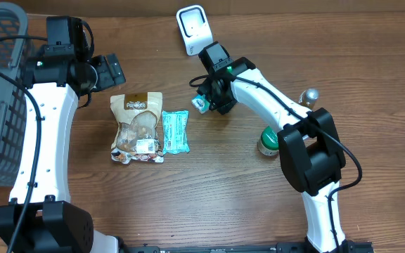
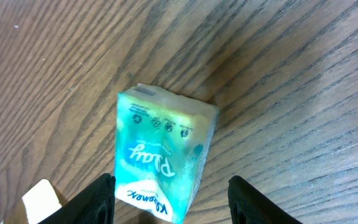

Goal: Scan the item barcode

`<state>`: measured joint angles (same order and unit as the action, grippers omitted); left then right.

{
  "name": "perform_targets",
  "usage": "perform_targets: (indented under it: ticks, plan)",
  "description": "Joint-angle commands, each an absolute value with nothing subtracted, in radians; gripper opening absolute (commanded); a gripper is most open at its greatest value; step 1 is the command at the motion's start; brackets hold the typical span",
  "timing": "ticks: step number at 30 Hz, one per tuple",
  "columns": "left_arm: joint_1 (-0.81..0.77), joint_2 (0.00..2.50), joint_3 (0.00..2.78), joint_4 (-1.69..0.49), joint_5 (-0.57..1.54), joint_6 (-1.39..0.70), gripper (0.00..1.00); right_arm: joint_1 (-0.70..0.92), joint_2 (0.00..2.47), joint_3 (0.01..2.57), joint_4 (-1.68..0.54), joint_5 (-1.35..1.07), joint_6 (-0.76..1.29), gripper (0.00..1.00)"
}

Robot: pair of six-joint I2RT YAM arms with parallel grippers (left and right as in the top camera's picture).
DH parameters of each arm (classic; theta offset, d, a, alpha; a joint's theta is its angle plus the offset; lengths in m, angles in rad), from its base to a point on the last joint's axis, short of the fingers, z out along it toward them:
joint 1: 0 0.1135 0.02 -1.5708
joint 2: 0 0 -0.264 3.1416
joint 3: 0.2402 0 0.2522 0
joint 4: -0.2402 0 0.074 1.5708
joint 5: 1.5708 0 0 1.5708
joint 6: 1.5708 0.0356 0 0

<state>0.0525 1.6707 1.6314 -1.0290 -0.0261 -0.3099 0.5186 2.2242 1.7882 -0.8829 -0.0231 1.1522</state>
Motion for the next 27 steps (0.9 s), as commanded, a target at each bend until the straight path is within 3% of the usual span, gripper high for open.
perform_targets:
  ticks: [1,5,8,21,27]
  plan:
    - [0.045,1.668,1.640,-1.029,-0.030,-0.302,1.00,0.515,2.181,1.787,-0.879,-0.040,1.156,0.55]
    - [0.045,1.668,1.640,-1.028,-0.029,-0.302,1.00,0.515,2.181,1.787,-0.875,-0.039,1.156,0.54]
    - [0.045,1.668,1.640,-1.029,-0.030,-0.302,1.00,0.515,2.181,1.787,-0.876,-0.040,1.156,0.47]
    - [0.045,1.668,1.640,-1.028,-0.030,-0.302,0.99,0.518,2.216,1.783,-0.894,-0.017,1.244,0.41]
    - [0.045,1.668,1.640,-1.028,-0.030,-0.302,1.00,0.518,2.252,1.778,-0.868,-0.019,1.250,0.32]
